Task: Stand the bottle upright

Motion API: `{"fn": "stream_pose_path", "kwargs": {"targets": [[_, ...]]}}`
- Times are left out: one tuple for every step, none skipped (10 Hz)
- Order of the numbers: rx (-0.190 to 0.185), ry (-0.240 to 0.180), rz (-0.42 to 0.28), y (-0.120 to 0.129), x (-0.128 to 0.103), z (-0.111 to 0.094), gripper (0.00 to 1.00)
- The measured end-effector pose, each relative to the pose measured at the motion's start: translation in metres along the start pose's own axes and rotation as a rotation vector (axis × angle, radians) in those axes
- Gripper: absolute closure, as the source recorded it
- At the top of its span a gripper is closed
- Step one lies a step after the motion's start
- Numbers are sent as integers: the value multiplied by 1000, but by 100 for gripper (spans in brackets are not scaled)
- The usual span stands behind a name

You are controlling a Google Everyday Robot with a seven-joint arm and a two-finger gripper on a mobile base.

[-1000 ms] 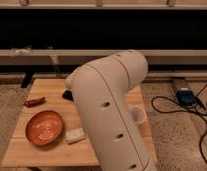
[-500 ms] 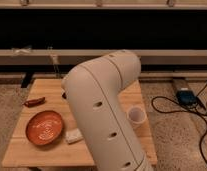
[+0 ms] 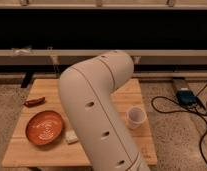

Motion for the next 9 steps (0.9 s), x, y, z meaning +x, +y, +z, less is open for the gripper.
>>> {"fn": "stream_pose_path", "kwargs": {"targets": [[1,-8,12,-4,1,-4,84],[3,-20,26,-10,3,-9,84],[1,-48,45,-16,2,-17,84],[0,-78,69,-24,4,-27,84],[-3,-99,83,-27,4,-31,84],[-9,-135,97,-30,2,-39,84],[-17,-172,107,-32,-2,-48,84],[-18,-201,115,-36,-3,-57,84],[-22,-226,123,-39,-4,-64,84]]}}
